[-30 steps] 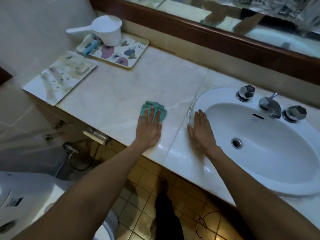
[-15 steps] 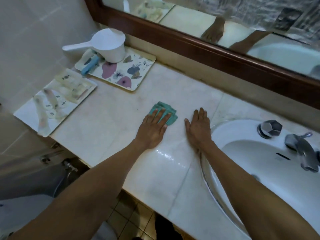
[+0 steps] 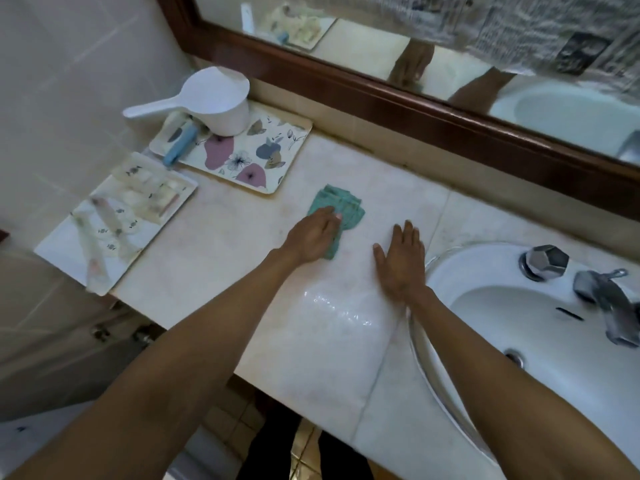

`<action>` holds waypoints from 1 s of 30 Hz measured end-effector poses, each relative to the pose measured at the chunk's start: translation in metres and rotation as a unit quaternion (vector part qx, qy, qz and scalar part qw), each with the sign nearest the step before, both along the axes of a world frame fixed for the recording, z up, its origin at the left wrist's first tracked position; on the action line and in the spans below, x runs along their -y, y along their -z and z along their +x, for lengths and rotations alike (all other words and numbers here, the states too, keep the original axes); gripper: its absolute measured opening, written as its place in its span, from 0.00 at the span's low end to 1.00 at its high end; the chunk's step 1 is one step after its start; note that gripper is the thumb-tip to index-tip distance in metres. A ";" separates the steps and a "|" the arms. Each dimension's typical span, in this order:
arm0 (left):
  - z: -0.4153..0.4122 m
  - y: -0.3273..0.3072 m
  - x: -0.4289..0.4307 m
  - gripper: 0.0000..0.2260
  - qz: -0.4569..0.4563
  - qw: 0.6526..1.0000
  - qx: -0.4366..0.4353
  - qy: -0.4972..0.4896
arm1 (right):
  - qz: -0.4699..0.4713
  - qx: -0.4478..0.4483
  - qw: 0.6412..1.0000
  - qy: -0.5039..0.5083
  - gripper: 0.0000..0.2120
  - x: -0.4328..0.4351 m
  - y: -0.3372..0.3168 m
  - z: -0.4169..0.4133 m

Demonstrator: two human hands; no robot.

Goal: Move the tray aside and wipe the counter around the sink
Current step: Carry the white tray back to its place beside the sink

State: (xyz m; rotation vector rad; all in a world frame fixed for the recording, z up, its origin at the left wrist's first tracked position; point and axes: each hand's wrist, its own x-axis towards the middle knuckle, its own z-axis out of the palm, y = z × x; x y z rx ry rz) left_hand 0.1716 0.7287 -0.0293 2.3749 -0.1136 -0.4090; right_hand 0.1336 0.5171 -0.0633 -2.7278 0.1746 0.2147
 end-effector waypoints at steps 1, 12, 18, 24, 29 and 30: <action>-0.006 -0.011 -0.011 0.20 -0.037 0.999 0.002 -0.024 | 0.013 -0.003 1.000 0.006 0.29 -0.004 -0.010 0.004; -0.097 -0.054 -0.235 0.20 0.031 0.971 0.119 -0.204 | 0.141 0.032 0.980 -0.140 0.14 -0.186 -0.091 0.051; -0.126 -0.044 -0.343 0.16 0.025 0.892 0.119 -0.434 | 0.168 -0.011 0.961 -0.217 0.17 -0.304 -0.082 0.070; -0.139 -0.022 -0.406 0.24 0.070 0.838 0.042 -0.540 | 0.095 -0.047 0.962 -0.252 0.31 -0.378 -0.055 0.098; -0.132 -0.002 -0.441 0.24 -0.045 0.827 -0.038 -0.559 | 0.126 -0.056 0.957 -0.255 0.37 -0.411 -0.043 0.111; -0.132 0.001 -0.444 0.25 -0.058 0.826 -0.048 -0.558 | 0.119 -0.062 0.957 -0.256 0.37 -0.415 -0.042 0.110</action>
